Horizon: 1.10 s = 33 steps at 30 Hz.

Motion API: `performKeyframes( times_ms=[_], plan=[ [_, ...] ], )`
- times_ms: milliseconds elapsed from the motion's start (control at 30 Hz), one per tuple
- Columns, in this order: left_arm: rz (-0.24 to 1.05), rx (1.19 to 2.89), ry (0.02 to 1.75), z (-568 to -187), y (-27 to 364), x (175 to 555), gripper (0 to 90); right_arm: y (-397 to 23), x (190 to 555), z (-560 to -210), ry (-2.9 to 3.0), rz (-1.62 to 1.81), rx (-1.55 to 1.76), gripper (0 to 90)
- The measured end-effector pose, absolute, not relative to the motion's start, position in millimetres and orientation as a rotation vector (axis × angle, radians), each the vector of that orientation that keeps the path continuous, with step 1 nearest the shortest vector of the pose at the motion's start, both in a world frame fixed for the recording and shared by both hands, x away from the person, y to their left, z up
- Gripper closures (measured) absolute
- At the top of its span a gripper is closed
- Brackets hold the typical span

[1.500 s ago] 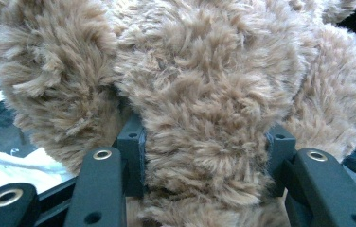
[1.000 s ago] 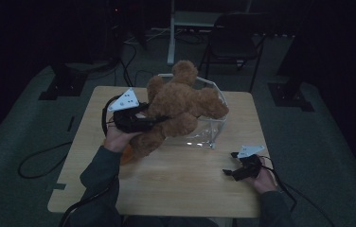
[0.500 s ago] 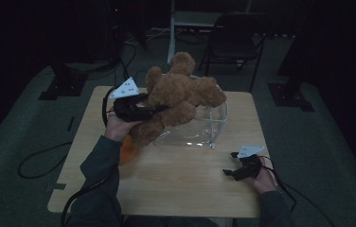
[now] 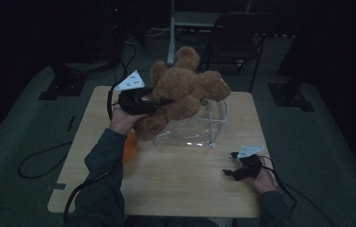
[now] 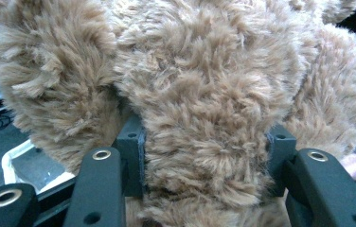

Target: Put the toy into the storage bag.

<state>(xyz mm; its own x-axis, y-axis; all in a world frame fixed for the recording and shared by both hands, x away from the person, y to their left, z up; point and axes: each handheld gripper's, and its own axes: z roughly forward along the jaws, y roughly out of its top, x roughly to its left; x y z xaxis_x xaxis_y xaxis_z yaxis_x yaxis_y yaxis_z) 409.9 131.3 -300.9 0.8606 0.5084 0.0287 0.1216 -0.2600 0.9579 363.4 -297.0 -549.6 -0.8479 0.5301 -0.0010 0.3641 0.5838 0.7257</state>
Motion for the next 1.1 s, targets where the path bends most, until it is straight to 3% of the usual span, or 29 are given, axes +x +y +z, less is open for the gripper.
performKeyframes(
  times_ms=[1100],
  plan=[
    [0.369, 1.780, 0.493, -297, 119, 439, 49.2, -297, 363, -550, 2.596, 1.118, 0.745, 12.6]
  ],
)
